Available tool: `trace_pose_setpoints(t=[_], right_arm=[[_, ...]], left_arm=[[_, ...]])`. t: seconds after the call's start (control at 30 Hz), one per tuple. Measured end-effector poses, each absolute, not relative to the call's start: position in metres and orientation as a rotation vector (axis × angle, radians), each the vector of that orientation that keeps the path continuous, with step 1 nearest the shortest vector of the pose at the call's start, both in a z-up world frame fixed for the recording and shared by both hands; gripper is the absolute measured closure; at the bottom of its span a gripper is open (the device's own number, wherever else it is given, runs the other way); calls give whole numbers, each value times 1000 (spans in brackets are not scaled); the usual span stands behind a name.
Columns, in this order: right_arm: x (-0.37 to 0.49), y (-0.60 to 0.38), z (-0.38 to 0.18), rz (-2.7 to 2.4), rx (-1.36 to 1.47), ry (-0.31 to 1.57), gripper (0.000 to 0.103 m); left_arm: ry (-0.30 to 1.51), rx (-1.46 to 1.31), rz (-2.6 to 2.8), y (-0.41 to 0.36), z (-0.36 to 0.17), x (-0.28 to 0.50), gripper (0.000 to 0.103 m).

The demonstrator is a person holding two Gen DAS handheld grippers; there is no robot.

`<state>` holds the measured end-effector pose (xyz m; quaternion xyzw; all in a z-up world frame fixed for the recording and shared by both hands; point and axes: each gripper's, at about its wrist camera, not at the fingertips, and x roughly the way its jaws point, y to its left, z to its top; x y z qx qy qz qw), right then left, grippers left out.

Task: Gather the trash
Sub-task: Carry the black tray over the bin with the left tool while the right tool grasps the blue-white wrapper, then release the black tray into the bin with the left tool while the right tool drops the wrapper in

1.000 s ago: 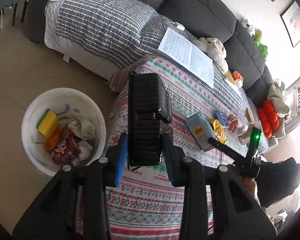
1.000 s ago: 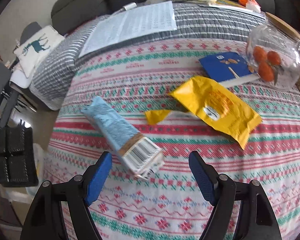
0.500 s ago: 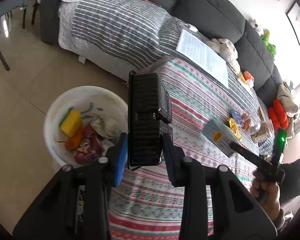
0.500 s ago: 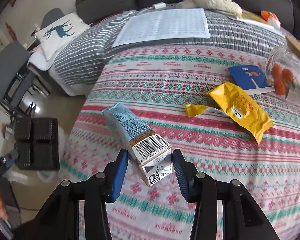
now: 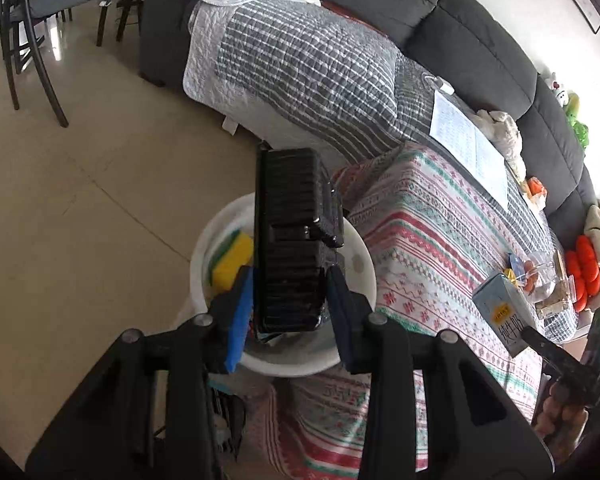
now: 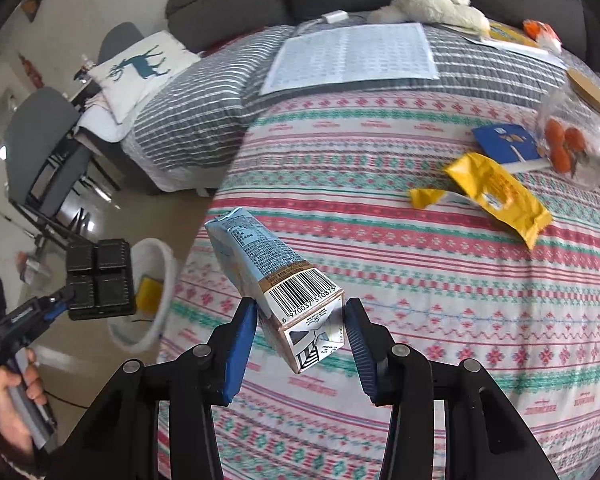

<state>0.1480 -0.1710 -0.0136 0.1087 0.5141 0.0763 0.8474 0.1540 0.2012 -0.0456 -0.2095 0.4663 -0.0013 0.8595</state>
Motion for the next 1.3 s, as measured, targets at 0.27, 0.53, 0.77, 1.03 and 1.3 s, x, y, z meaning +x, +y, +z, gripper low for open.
trace_pose_setpoints(t=[0.27,0.53,0.77,1.03,1.3], right_arm=[[156,-127,-11,231,223,1072,57],[175,-65,-24,298,199,1083,57],[190,-19,-47,293,175,1107,57],[199,18,-68,245,118,1135,55],[193,1,-54,298,219,1105,36]], left_arm=[[1034,-415,80,216,-57,157,19],[1054,-318,180,226,-58,148,8],[1053,-263,234,238,-59,142,4],[1060,-222,245,243,-61,138,3],[1040,-182,222,230,-55,136,1]])
